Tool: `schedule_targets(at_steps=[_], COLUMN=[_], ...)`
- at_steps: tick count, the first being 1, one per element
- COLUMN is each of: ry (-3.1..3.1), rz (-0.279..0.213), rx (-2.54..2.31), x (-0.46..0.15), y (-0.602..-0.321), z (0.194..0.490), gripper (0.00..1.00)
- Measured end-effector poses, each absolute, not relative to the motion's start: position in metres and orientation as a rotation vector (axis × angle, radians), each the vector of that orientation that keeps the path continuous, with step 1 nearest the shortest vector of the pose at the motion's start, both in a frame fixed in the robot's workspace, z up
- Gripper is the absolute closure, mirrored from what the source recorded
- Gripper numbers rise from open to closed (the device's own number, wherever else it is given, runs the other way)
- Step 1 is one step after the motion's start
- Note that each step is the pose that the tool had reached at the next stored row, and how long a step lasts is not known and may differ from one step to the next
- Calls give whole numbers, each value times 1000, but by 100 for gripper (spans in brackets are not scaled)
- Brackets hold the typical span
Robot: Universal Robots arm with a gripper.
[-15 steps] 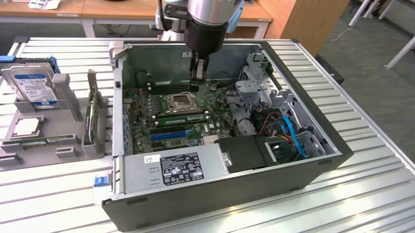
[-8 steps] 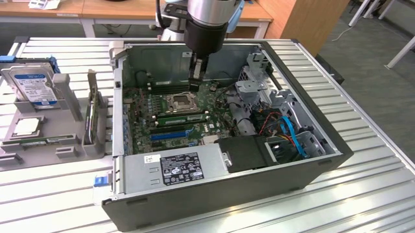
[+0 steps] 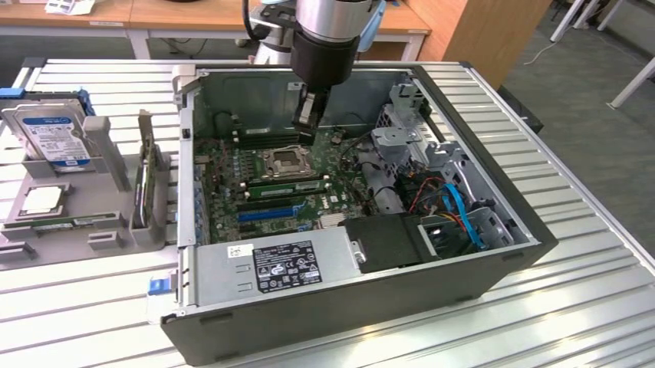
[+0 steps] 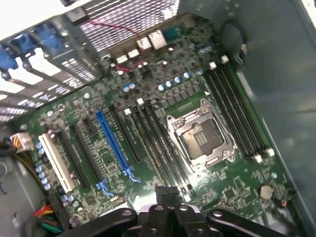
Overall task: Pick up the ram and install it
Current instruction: 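Press down the ram until it locks into place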
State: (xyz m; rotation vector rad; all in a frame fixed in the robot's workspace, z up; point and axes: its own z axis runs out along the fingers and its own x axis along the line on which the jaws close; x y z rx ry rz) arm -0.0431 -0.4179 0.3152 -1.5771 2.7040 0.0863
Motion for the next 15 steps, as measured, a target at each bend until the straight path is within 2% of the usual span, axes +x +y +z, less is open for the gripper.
schedule_targets(at_steps=[15], ry=[2876], rz=[83], rx=[-1218], x=[-43], y=[-418], z=[313], gripper=[90])
